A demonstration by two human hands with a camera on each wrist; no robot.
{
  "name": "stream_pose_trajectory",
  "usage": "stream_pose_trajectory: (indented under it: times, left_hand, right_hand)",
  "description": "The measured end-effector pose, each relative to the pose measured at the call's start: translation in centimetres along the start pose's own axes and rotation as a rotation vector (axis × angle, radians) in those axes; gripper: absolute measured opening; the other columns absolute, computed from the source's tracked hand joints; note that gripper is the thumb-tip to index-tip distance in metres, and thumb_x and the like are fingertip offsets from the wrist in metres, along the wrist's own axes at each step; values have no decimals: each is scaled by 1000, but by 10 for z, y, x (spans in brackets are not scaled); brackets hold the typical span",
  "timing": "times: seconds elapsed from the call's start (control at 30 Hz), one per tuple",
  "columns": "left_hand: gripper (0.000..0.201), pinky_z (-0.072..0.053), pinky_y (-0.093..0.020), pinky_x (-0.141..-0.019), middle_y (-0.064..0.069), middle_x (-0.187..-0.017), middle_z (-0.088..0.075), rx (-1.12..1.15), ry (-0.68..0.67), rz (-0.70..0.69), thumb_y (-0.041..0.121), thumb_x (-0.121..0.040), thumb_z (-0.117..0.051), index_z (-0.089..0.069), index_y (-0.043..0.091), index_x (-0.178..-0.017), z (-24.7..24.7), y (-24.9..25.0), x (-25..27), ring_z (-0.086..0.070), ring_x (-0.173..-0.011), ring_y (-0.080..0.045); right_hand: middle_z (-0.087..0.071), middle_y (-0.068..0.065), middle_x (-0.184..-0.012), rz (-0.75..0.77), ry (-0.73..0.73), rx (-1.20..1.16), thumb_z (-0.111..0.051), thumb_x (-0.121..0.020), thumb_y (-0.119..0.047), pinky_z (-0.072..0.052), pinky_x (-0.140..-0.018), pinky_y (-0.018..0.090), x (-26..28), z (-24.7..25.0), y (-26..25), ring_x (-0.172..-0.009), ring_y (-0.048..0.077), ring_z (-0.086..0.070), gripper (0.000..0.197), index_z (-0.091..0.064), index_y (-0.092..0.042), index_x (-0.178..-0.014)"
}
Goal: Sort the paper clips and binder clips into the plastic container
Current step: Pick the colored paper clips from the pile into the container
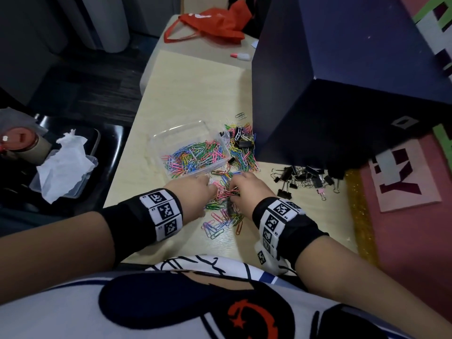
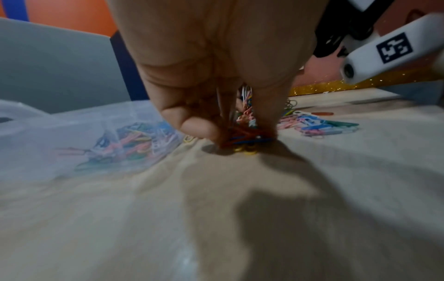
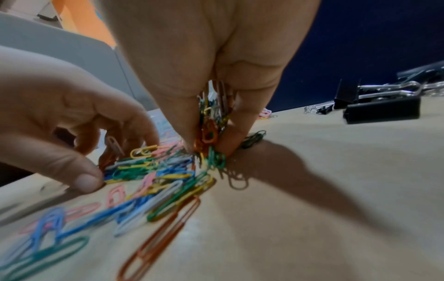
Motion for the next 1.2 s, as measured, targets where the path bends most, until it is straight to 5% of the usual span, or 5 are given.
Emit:
stream_pose_trajectory:
  times: [0.2, 0.5, 0.67, 0.87, 1.2]
  left_hand:
    - [19, -49, -38, -77, -10, -107, -58, 37, 22, -19, 20, -93, -49, -53, 13, -110, 3, -2, -6, -59, -98, -31]
    - [20, -48, -34, -84, -3, -104, -64, 292, 274, 14, 32, -90, -57, -62, 20, -105, 50, -29, -2, -59, -99, -24]
    - [23, -46, -31, -83, -3, -102, -68, 371, 386, 129, 32, -86, -63, -65, 21, -106, 73, -66, 6, -61, -97, -24]
    - [28, -48, -34, -85, -1, -107, -60, 376, 329, 254, 36, -86, -60, -62, 25, -111, 65, -94, 7, -59, -96, -21]
    - [49, -44, -42, -98, 6, -148, -35, 63, 180, -7, 37, -93, -44, -37, 29, -141, 41, -56, -7, -41, -130, -20]
  right_hand:
    - [-54, 3, -123, -24, -5, -30, -67, -86, -26, -39, -88, 25, 0, 17, 2, -109, 19, -53, 19, -60, -24, -103]
    - [-66, 4, -93, -54, 100, -248, -72, -81, -31, -49, -68, 28, -15, 56, -18, -74, 20, -59, 20, -62, -24, -96]
    - [-60, 0, -84, 0, 157, -355, -69, -84, -29, -44, -68, 27, -33, 70, -45, -77, 21, -56, 21, -62, -20, -102]
    - [-56, 3, -118, -50, 62, -577, -64, -86, -40, -49, -96, 42, -55, 59, -60, -108, 23, -59, 48, -51, -22, -129]
    - [-67, 6, -102, -62, 37, -16, -47, -95, -24, -50, -81, 31, -39, 64, -38, -93, 24, -62, 22, -65, -14, -103]
Point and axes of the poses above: each hand's wrist, its own x-axis away from the middle knuckle, its own z-axis out of the back of the hand, y = z × x, the point moved 6 cm from there along -x, towards the middle knuckle
